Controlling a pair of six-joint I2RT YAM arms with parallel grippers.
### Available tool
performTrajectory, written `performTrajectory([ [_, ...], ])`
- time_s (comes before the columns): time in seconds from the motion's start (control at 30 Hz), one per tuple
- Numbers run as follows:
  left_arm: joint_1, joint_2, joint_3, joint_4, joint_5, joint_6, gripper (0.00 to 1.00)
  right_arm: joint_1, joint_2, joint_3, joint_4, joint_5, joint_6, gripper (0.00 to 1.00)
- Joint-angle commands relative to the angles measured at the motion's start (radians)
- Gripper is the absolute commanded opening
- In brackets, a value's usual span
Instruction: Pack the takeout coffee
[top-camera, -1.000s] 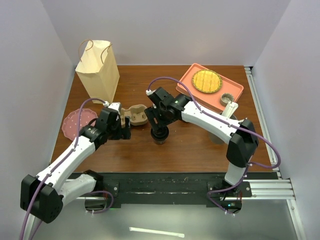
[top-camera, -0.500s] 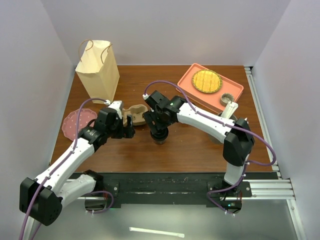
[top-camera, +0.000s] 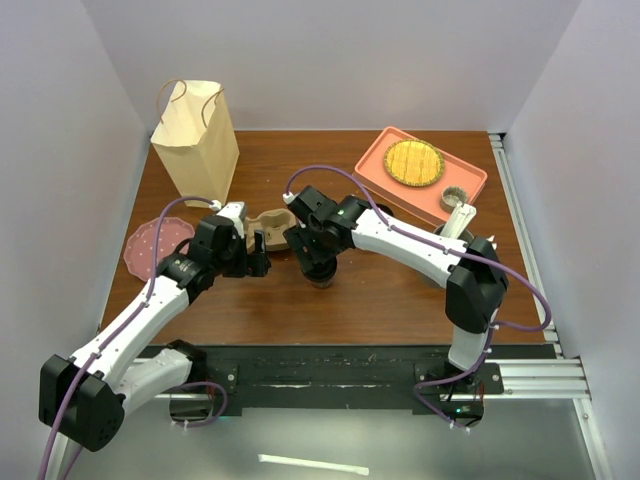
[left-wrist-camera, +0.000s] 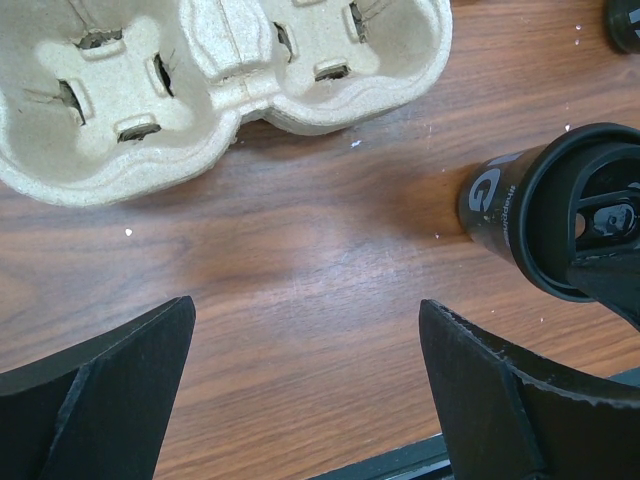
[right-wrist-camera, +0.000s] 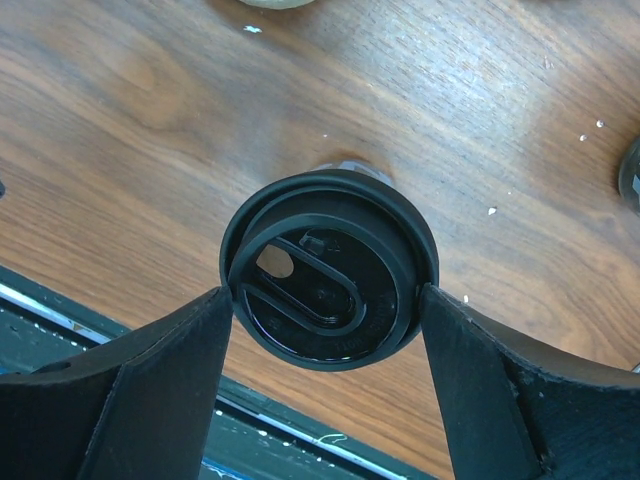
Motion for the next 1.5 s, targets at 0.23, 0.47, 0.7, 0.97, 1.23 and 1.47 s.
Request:
performTrajectory([
  [0.23,0.000,-0.006,-0.014,0.045,0.006,0.000,0.99,0.003,-0.025,0.050,-0.045,0.061,0.009,0.82],
  [0.47,0.000,-0.003,-0.016,0.049,0.006,0.001,0.99,0.003,-0.030,0.056,-0.054,0.061,0.010,0.82],
  [0.7,0.000,-0.001,-0.017,0.052,0.008,0.004,0.99,0.003,-0.039,0.076,-0.068,0.064,0.013,0.82],
  [0.97,0.000,0.000,-0.019,0.061,0.042,0.009,0.98,0.003,-0.041,0.049,-0.063,0.070,0.013,0.82],
  [1.23,0.000,-0.001,-0.019,0.060,0.043,0.011,0.98,0.006,-0.021,0.017,-0.040,0.073,0.017,0.82],
  [1.47,0.000,0.002,-0.020,0.060,0.043,0.011,0.98,0.009,-0.010,-0.005,-0.037,0.078,0.029,0.81],
])
